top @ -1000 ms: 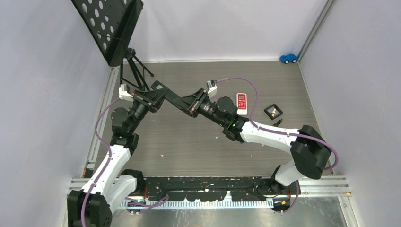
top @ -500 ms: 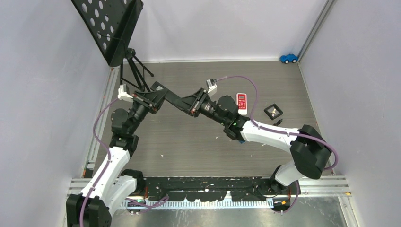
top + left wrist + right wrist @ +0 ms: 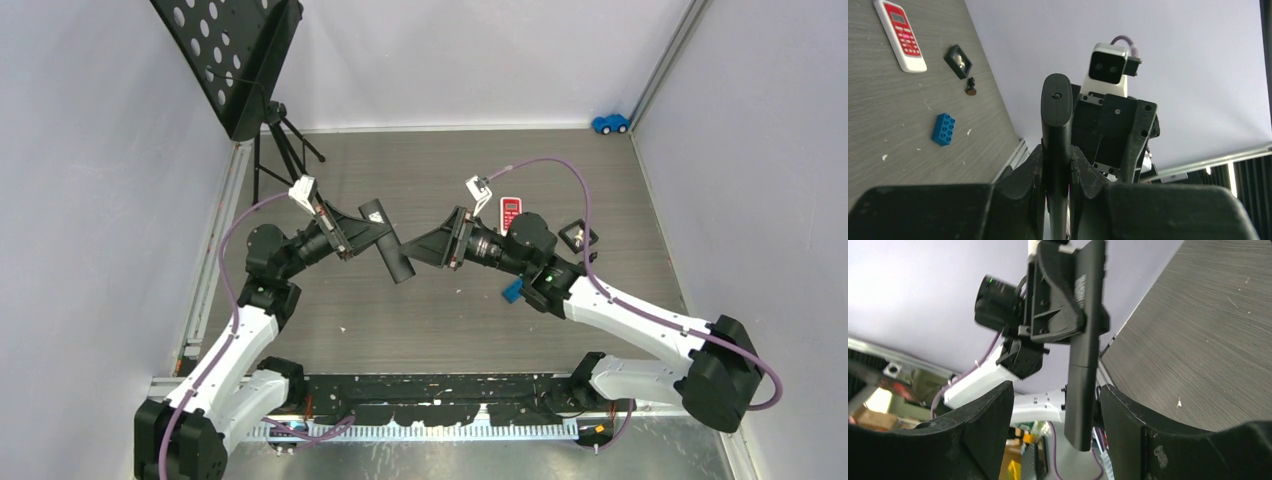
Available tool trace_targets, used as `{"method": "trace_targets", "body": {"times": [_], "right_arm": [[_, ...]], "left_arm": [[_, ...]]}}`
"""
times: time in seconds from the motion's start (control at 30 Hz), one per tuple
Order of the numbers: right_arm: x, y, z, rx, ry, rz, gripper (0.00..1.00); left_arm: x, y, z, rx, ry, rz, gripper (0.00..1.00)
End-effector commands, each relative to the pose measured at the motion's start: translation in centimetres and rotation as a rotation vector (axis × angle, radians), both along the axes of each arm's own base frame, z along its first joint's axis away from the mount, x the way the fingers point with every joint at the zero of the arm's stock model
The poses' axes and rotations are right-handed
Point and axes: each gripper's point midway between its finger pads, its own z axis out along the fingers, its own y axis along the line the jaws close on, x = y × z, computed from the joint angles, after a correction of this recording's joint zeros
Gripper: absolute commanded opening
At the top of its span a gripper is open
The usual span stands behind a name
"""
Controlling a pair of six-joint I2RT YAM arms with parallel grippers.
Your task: Load the batteries into the remote control
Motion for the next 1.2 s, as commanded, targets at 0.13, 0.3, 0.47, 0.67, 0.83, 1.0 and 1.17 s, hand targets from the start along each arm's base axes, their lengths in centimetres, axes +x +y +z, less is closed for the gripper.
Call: {"method": "trace_targets", "body": {"times": [0.13,0.3,0.47,0.67,0.83,1.0,1.17], "right_arm": [[-2.2,0.3,0.1,-0.103,-0.167,0.144,0.67],[-2.9,1.1,0.5,-0.087,-0.179,0.215,0.64],[-2.9,2.0,0.7,-0.074,-0.174,0.249,0.55],[-2.8,3.1,1.3,-0.026,-0.151,0.28,0.41],[-2.8,3.3,2.9,0.045,-0.14,0.281,0.14],[-1.8,2.6,3.4,0.018,-0.132,0.19,0.0],[1.1,0.5,1.6,-0.148,-0.124,-0.029,0.0]], "left_arm": [[-3.2,-0.9,4.2,0.017,-0.246,-0.176,0.0],[-4.3,-1.0,4.8,0.036,-0.3,-0.224,0.0],[-4.3,-1.1,4.6,0.044,-0.292,-0.233,0.0],[-4.7,-1.0,5.5,0.036,-0.313,-0.233,0.0],[-5.4,-0.8,6.6,0.041,-0.343,-0.228,0.04],[-5.0,-0.6,6.2,0.088,-0.346,-0.189,0.42],[-3.2,0.8,3.8,0.247,-0.302,-0.02,0.99]]}}
